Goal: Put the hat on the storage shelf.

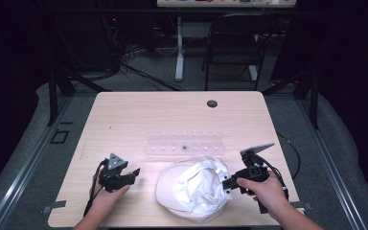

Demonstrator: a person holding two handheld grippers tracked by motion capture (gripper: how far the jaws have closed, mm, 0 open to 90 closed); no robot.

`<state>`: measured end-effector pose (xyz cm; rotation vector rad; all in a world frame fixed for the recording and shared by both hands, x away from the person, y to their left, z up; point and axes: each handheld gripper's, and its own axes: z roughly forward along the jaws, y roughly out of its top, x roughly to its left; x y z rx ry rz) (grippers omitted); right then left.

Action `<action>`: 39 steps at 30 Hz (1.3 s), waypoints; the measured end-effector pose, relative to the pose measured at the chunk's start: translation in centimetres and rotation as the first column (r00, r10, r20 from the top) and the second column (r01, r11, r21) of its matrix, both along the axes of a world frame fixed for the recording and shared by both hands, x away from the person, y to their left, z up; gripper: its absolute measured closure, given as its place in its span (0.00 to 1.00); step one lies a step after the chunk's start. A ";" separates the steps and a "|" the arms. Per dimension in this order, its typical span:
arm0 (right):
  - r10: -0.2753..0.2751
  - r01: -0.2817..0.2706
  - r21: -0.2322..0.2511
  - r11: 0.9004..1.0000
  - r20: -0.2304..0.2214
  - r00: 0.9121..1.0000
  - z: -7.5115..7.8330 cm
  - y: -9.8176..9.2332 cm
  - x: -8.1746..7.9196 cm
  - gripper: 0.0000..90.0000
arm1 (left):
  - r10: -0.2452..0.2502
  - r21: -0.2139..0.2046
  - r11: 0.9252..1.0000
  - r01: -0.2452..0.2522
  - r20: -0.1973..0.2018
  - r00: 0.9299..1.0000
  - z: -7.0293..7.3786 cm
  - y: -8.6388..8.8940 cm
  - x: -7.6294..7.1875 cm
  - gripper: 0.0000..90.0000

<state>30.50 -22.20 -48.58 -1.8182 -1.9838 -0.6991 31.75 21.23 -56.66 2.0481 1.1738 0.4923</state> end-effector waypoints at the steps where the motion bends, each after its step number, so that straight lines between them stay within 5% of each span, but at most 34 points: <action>1: 0.004 -0.004 -0.008 1.000 -0.004 1.000 0.1 0.2 0.1 0.81 | 0.000 0.001 1.000 0.000 -0.001 1.000 0.0 0.0 0.0 0.46; 8: 0.019 -0.019 -0.030 0.999 -0.003 1.000 0.2 0.5 0.1 0.84 | 0.000 0.002 1.000 0.000 -0.002 1.000 0.0 0.0 0.0 0.46; 9: 0.053 -0.053 -0.045 0.998 -0.020 0.998 0.4 0.5 0.3 0.84 | 0.000 0.001 1.000 0.000 -0.002 1.000 0.0 0.0 0.0 0.46; 16: 0.025 -0.024 -0.068 0.997 0.007 1.000 1.1 1.0 0.3 0.86 | 0.000 0.001 1.000 0.000 -0.002 1.000 0.0 0.0 0.0 0.46; 20: 0.052 -0.051 -0.094 0.994 0.007 0.999 1.9 0.8 0.6 0.86 | 0.000 0.000 1.000 0.000 -0.002 1.000 0.0 0.0 0.0 0.46; 21: 0.015 -0.012 -0.100 0.995 0.025 1.000 1.9 1.0 0.5 0.87 | 0.000 0.000 1.000 0.000 -0.003 1.000 0.0 0.0 0.0 0.46; 39: -0.002 0.013 -0.169 0.986 0.067 0.998 4.6 1.0 1.0 0.88 | -0.005 0.002 1.000 0.005 -0.006 1.000 -0.1 -0.1 0.0 0.46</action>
